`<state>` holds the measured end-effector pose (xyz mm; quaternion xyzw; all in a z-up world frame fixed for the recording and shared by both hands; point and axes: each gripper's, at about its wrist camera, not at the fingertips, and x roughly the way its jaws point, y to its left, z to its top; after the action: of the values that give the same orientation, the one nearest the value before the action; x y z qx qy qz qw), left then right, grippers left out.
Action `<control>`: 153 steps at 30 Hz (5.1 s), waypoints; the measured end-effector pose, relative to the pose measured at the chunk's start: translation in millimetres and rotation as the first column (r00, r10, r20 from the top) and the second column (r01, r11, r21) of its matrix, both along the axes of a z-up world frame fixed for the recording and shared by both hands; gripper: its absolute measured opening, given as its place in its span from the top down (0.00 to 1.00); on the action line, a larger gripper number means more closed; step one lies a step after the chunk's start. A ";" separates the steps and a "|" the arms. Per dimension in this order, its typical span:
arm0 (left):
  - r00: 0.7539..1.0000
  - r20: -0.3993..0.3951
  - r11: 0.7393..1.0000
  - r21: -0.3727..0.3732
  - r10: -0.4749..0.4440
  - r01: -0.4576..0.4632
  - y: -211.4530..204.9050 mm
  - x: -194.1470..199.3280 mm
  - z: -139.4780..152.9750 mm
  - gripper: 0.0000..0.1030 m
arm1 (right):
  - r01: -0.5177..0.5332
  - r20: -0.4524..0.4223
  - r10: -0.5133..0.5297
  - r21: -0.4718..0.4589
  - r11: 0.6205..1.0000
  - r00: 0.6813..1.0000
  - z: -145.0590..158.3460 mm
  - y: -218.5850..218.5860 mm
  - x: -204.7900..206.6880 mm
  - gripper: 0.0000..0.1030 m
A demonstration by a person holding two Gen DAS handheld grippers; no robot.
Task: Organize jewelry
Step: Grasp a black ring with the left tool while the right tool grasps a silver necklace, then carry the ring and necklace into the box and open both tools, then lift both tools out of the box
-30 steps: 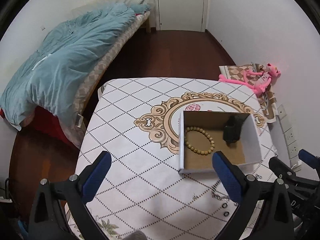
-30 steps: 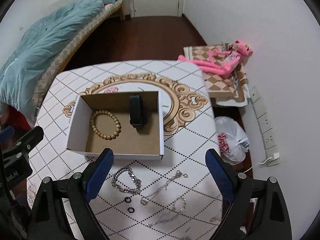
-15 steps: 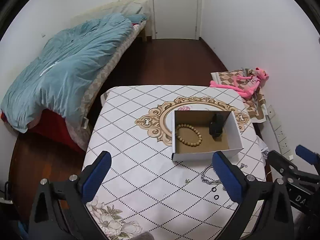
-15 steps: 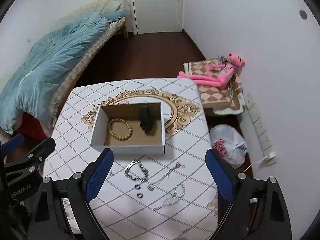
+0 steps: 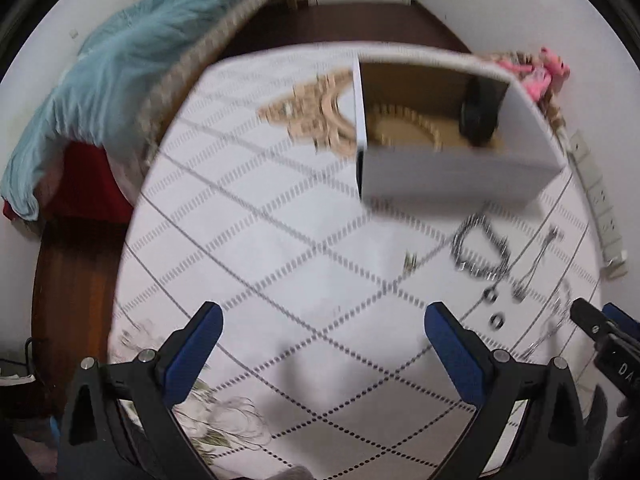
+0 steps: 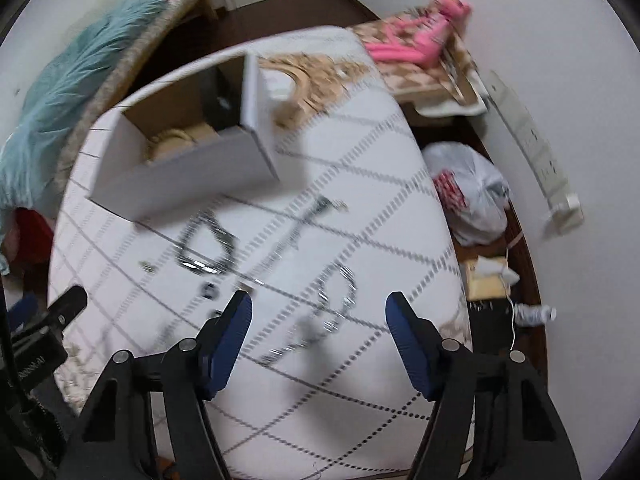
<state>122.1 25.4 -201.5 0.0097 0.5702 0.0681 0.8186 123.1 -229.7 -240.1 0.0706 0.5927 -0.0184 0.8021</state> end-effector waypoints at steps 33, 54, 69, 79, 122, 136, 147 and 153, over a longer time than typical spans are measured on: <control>0.957 -0.015 0.950 -0.129 -0.289 0.285 -111.0 -2.8 -39.6 0.28 | 0.053 0.123 -0.053 -0.003 0.999 0.991 -6.6 -32.2 -15.6 0.98; 0.961 0.060 0.945 -0.173 -0.271 0.278 -86.9 -6.6 -4.9 0.90 | 0.042 0.192 -0.061 0.106 0.994 0.979 34.8 -30.8 -8.6 0.98; 0.951 0.221 0.918 -0.287 -0.214 0.274 -25.1 73.8 114.3 0.90 | -0.165 0.378 0.063 0.243 0.956 0.923 168.2 7.5 70.4 0.98; 0.975 0.104 0.913 -0.341 -0.198 0.222 -7.5 140.2 81.0 0.90 | -0.216 0.218 0.164 0.242 0.946 0.962 123.7 44.6 162.1 0.98; 0.995 0.102 0.996 -0.079 -0.021 0.029 21.0 105.0 52.4 0.00 | -0.206 0.028 0.210 -0.103 0.973 0.977 50.8 60.5 139.3 0.05; 0.964 0.264 1.000 -0.024 -0.010 0.017 14.2 45.9 118.1 0.00 | -0.158 0.233 0.186 -0.137 0.978 0.955 132.5 53.1 76.2 0.05; 0.961 0.275 0.999 -0.036 0.000 0.011 13.0 16.2 128.4 0.00 | -0.151 0.288 0.170 -0.089 0.985 0.942 159.2 47.9 37.7 0.05; 0.978 0.206 1.000 -0.009 0.020 -0.019 13.3 12.7 85.6 0.00 | -0.126 0.183 0.128 -0.024 0.992 0.975 108.3 35.7 34.9 0.05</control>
<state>134.8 38.6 -115.9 -0.0060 0.4829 0.0746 0.8725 158.0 -194.0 -131.8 0.0288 0.5193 0.0359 0.8533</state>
